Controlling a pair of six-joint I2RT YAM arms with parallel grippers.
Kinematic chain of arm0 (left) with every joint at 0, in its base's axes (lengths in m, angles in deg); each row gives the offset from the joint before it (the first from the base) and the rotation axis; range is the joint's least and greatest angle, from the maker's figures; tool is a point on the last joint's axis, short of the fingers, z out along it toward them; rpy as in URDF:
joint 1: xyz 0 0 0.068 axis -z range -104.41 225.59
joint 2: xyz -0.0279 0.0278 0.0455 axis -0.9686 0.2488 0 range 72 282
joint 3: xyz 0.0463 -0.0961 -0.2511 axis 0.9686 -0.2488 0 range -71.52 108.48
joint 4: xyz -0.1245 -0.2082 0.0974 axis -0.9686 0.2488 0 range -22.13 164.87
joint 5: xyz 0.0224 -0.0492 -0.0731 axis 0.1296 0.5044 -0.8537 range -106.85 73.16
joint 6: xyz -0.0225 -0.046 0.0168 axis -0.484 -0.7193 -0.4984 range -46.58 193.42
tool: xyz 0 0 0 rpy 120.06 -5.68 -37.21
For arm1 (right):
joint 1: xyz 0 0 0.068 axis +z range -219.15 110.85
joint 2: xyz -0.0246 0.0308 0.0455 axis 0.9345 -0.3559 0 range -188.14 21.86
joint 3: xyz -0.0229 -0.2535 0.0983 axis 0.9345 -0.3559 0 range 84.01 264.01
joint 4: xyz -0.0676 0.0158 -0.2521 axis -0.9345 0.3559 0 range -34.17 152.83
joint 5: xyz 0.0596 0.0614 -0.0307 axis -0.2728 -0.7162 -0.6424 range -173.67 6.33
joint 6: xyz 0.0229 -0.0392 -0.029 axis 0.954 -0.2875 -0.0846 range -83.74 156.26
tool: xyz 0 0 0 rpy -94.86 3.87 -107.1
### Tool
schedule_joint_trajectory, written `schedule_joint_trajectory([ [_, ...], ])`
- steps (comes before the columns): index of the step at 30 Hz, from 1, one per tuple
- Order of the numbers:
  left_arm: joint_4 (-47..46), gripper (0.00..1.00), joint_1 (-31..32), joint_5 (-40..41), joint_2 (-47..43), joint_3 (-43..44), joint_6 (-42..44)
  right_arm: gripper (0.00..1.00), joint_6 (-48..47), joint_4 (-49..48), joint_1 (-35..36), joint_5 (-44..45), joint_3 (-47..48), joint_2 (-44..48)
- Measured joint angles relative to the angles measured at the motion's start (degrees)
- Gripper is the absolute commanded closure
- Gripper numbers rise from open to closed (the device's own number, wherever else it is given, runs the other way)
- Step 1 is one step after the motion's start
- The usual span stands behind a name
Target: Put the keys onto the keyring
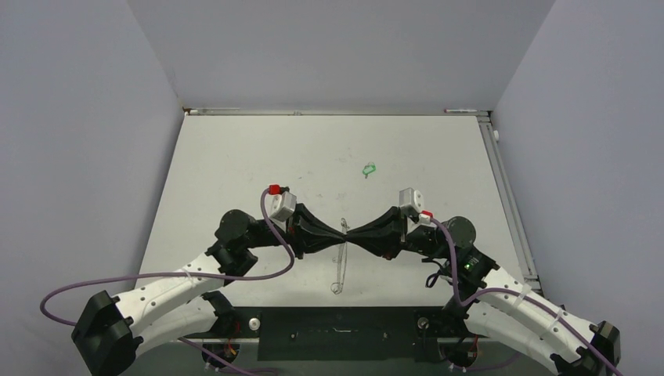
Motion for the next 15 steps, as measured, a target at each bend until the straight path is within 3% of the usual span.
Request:
schedule_joint_trajectory([
  [2,-0.6,1.0,0.0,0.1,0.2,0.0,-0.2,0.93,0.1,0.0,0.0,0.0,0.0,0.0],
  [5,0.6,1.0,0.0,0.3,0.3,0.2,-0.1,0.81,0.1,0.7,0.0,0.5,0.2,-0.1],
  [11,9.8,1.0,0.1,4.2,0.9,2.8,2.2,0.59,-0.6,4.3,0.1,3.8,1.9,-0.5],
  [15,15.8,1.0,0.2,7.7,1.0,4.4,3.9,0.53,-1.4,6.7,0.1,6.7,3.0,-0.4],
])
